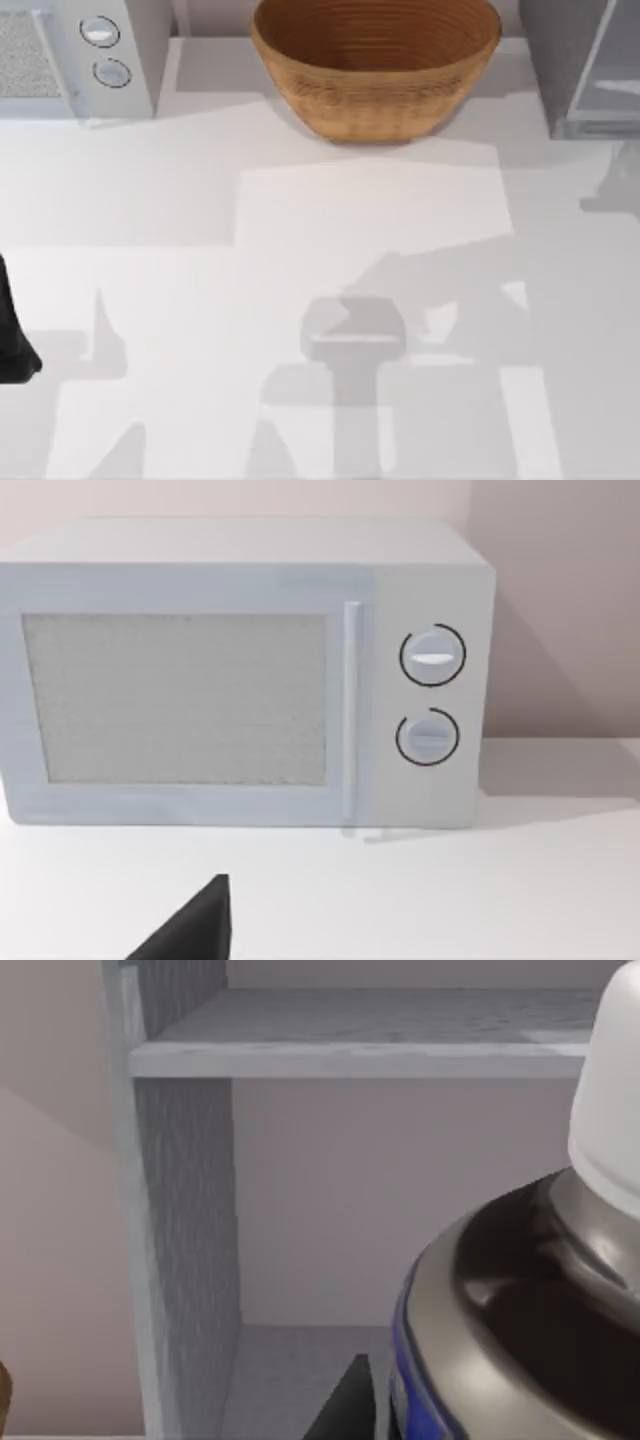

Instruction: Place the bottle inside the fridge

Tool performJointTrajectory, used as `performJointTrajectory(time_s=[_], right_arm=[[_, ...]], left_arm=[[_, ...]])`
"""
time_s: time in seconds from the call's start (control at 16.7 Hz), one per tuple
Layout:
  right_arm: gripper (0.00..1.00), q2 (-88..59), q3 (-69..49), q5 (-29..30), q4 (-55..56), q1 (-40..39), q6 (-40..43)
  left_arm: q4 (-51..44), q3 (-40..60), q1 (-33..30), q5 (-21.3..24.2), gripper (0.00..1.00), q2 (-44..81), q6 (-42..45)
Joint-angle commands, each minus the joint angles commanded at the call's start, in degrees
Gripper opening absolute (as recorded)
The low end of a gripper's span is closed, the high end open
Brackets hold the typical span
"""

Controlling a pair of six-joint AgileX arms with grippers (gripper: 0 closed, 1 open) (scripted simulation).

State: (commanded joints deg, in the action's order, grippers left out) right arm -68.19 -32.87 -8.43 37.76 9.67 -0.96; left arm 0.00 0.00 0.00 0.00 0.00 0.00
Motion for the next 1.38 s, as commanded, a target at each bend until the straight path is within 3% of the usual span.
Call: performJointTrajectory(time_s=[0.3,0.54,1.08,1.38], right_arm=[[0.01,-31.6,-13.1,-3.4,15.1,3.7,0.0],[0.01,-47.0,-20.5,-5.4,23.6,5.6,0.1],[0.01,-52.8,-23.2,-6.1,26.6,6.0,0.1],[0.01,-59.0,-31.3,-5.1,21.4,5.1,0.2]], left_arm=[[0.0,0.0,0.0,0.0,1.0,0.0,0.0],[0.0,0.0,0.0,0.0,1.0,0.0,0.0],[0.0,0.0,0.0,0.0,1.0,0.0,0.0],[0.0,0.0,0.0,0.0,1.0,0.0,0.0]])
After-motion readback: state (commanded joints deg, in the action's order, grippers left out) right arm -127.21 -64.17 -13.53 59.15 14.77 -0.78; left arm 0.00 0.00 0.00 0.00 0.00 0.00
